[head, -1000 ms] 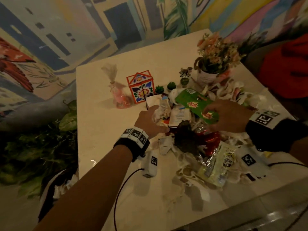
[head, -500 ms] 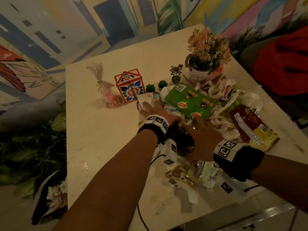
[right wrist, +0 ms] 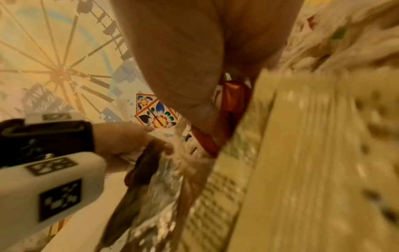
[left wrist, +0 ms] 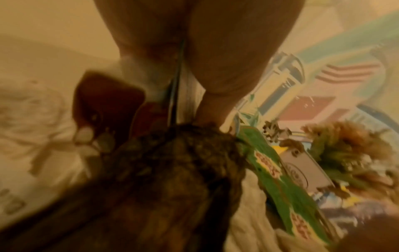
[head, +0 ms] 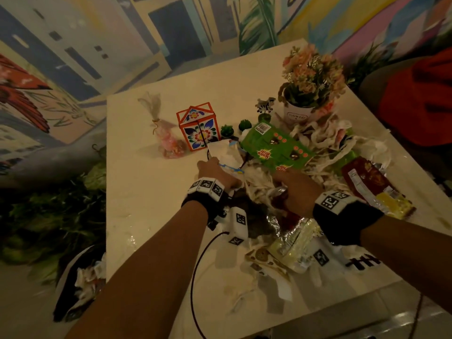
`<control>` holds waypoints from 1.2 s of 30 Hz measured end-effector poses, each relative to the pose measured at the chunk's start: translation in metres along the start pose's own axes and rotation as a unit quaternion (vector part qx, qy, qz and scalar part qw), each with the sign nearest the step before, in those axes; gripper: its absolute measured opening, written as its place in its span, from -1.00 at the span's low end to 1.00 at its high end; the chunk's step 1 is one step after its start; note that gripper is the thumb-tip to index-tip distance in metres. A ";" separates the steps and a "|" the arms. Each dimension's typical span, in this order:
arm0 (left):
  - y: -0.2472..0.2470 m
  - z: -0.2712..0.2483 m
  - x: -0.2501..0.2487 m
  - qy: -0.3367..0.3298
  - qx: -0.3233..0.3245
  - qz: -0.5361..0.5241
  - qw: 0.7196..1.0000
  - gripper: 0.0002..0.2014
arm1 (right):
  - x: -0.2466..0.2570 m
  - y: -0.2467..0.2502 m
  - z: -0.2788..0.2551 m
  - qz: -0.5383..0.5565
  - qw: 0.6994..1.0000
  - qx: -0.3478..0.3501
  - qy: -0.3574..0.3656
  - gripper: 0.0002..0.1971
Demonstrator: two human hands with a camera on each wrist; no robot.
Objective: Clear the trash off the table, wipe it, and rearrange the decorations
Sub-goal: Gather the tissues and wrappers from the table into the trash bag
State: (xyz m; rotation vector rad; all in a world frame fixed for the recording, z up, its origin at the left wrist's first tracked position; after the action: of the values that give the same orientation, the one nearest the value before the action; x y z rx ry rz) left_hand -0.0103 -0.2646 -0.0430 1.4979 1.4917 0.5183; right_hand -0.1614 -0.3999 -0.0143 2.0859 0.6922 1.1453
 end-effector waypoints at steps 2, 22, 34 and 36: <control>0.000 0.002 0.008 -0.025 0.003 -0.006 1.000 -0.52 | 0.002 0.006 0.001 0.024 1.000 -0.003 0.002 -0.75; 0.100 -0.052 0.070 -0.051 -0.175 -0.456 0.871 -0.54 | 0.079 0.097 -0.015 0.131 0.980 -0.106 0.110 -0.69; 0.114 -0.061 0.140 0.022 -0.145 -0.600 0.786 -0.53 | 0.115 0.107 0.006 0.112 0.982 -0.124 0.091 -0.59; 0.117 -0.067 0.158 0.035 -0.150 -0.603 0.782 -0.55 | 0.130 0.097 0.010 0.111 0.983 -0.108 0.095 -0.59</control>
State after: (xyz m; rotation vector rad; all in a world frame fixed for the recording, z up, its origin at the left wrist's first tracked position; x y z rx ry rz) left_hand 0.0264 -0.0765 0.0370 0.0786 1.9496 -0.0053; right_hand -0.0773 -0.3748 0.1223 1.9203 0.4046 1.4883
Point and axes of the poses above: each hand's wrist, its own z-axis towards the middle knuckle, its own y-axis out of the back of the hand, x = y × z, the point moved 9 cm from there along z, towards the middle knuckle, and after that the axes turned 8 degrees about z, right-handed, at the moved point
